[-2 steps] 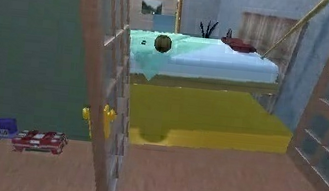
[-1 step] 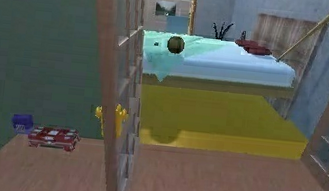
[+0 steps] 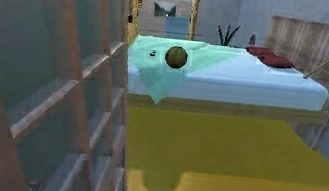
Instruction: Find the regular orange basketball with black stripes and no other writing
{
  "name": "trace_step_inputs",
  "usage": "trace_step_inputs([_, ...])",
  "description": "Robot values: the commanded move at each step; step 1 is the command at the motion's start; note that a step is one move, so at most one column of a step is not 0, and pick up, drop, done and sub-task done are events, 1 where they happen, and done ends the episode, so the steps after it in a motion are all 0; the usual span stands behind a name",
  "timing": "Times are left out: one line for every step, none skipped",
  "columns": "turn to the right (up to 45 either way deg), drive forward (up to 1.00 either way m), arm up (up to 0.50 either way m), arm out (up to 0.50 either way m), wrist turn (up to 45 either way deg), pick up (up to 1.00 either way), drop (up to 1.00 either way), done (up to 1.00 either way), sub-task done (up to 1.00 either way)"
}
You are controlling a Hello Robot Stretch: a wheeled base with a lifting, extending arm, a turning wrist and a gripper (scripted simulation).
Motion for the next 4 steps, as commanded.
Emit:
trace_step_inputs([9.0,0.00,0.00,0.00,0.0,0.00,0.00,0.00,0.00])
trace_step_inputs([0.0,1.00,0.00,0.00,0.0,0.00,0.00,0.00,0.00])
trace_step_inputs([6.0,0.00,0.00,0.00,0.0,0.00,0.00,0.00,0.00])
trace_step_inputs([0.0,0.30,0.00,0.00,0.0,0.00,0.00,0.00,0.00])
